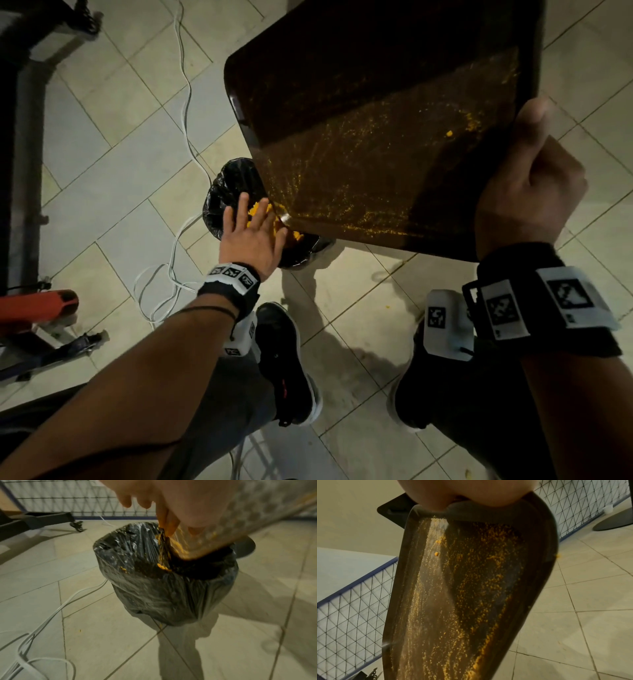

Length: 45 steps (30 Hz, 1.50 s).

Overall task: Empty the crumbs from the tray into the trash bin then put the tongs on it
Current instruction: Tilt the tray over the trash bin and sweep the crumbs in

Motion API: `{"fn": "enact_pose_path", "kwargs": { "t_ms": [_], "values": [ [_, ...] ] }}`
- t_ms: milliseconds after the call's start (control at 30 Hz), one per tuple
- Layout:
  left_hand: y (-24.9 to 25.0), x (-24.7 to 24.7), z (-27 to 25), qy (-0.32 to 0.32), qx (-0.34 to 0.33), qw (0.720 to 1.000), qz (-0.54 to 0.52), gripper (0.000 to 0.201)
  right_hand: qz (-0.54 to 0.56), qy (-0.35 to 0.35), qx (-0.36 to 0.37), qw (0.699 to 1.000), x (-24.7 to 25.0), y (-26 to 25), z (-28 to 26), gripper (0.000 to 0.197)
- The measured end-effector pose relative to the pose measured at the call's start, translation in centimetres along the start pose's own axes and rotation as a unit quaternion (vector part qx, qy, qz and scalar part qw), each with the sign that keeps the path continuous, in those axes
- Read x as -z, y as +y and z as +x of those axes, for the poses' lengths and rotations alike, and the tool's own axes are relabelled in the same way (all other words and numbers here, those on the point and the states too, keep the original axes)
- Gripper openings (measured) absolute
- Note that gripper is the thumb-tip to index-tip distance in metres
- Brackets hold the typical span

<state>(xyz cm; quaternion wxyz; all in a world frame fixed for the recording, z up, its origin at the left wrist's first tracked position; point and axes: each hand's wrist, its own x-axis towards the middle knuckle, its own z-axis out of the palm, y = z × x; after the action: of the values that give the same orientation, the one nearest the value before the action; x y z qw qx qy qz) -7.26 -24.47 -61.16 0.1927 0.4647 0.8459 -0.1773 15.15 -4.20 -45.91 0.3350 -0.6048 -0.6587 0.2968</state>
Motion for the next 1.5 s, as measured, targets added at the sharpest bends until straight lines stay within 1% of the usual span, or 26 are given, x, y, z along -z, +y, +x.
{"fn": "enact_pose_path", "kwargs": {
  "t_ms": [67, 133, 233, 333, 433, 500, 567, 633, 700, 733, 767, 867, 933, 1000, 1033, 1100, 1200, 1233, 1300, 1367, 1433, 1500],
  "values": [
    [-0.8, 0.9, 0.1, 0.055, 0.014, 0.998, -0.016, 0.063, -0.006, -0.004, 0.012, 1.0, 0.0, 0.0, -0.1, 0.055],
    [-1.2, 1.5, 0.6, 0.096, 0.012, 0.994, -0.041, 0.062, -0.007, -0.006, 0.022, 1.0, 0.1, -0.1, -0.2, 0.054],
    [-1.2, 1.8, 1.6, 0.113, -0.002, 0.992, -0.052, 0.064, -0.002, -0.008, 0.024, 1.0, 0.2, 0.1, -0.1, 0.057],
    [-0.9, 1.2, 2.5, 0.091, 0.008, 0.994, -0.062, 0.067, 0.02, -0.008, 0.014, 1.0, 0.2, -0.1, 0.1, 0.057],
    [0.0, -0.1, 2.1, 0.042, 0.022, 0.996, -0.07, 0.068, 0.035, 0.0, 0.012, 0.999, 0.0, -0.3, 0.2, 0.053],
    [0.8, -1.3, 1.3, 0.01, 0.019, 0.996, -0.091, 0.07, 0.067, 0.009, 0.027, 0.997, -0.1, -0.4, 0.3, 0.051],
    [1.7, -2.3, 0.4, -0.004, 0.022, 0.992, -0.121, 0.072, 0.084, 0.018, 0.051, 0.995, -0.2, -0.7, 0.5, 0.05],
    [2.4, -3.0, -0.2, -0.02, 0.022, 0.99, -0.137, 0.072, 0.077, 0.015, 0.073, 0.994, -0.2, -1.1, 0.5, 0.049],
    [2.9, -3.4, -0.8, -0.039, 0.015, 0.986, -0.163, 0.07, 0.046, 0.004, 0.084, 0.995, -0.1, -1.1, 0.2, 0.049],
    [3.1, -3.4, -1.1, -0.03, 0.018, 0.98, -0.197, 0.067, 0.033, -0.001, 0.086, 0.996, -0.1, -1.0, 0.0, 0.049],
    [3.2, -3.3, -1.5, -0.006, 0.027, 0.97, -0.241, 0.064, 0.027, -0.005, 0.085, 0.996, -0.1, -0.9, -0.2, 0.049],
    [4.4, -2.4, -2.7, 0.103, 0.072, 0.923, -0.363, 0.058, 0.031, -0.008, 0.077, 0.997, -0.4, -1.0, -0.5, 0.049],
    [6.4, -1.1, -3.9, 0.157, 0.072, 0.892, -0.417, 0.052, 0.039, -0.008, 0.077, 0.996, -0.6, -1.0, -0.6, 0.05],
    [9.0, 0.2, -5.3, 0.158, 0.044, 0.872, -0.461, 0.051, 0.046, -0.008, 0.077, 0.996, -0.8, -1.1, -0.7, 0.049],
    [10.3, 0.7, -6.0, 0.146, 0.029, 0.87, -0.471, 0.053, 0.046, -0.008, 0.076, 0.996, -0.8, -1.0, -0.7, 0.049],
    [12.7, 1.2, -7.1, 0.133, 0.003, 0.871, -0.472, 0.057, 0.042, -0.005, 0.072, 0.997, -0.8, -0.9, -0.7, 0.05],
    [15.4, 2.5, -8.2, 0.16, -0.022, 0.863, -0.479, 0.061, 0.05, -0.004, 0.057, 0.997, -0.8, -0.7, -0.8, 0.051],
    [16.2, 3.2, -8.5, 0.169, -0.036, 0.865, -0.47, 0.062, 0.052, -0.004, 0.054, 0.997, -0.9, -0.6, -0.7, 0.052],
    [17.7, 4.4, -8.8, 0.173, -0.072, 0.885, -0.426, 0.062, 0.053, -0.007, 0.046, 0.998, -1.0, -0.5, -0.7, 0.052],
    [18.5, 4.4, -8.6, 0.158, -0.103, 0.91, -0.369, 0.062, 0.047, -0.01, 0.034, 0.998, -1.1, -0.5, -0.6, 0.052],
    [18.3, 3.6, -8.2, 0.139, -0.113, 0.925, -0.335, 0.061, 0.051, -0.014, 0.026, 0.998, -1.2, -0.4, -0.6, 0.051],
    [17.4, 2.4, -7.8, 0.126, -0.11, 0.932, -0.321, 0.06, 0.059, -0.015, 0.023, 0.998, -1.1, -0.4, -0.7, 0.051]
  ]
}}
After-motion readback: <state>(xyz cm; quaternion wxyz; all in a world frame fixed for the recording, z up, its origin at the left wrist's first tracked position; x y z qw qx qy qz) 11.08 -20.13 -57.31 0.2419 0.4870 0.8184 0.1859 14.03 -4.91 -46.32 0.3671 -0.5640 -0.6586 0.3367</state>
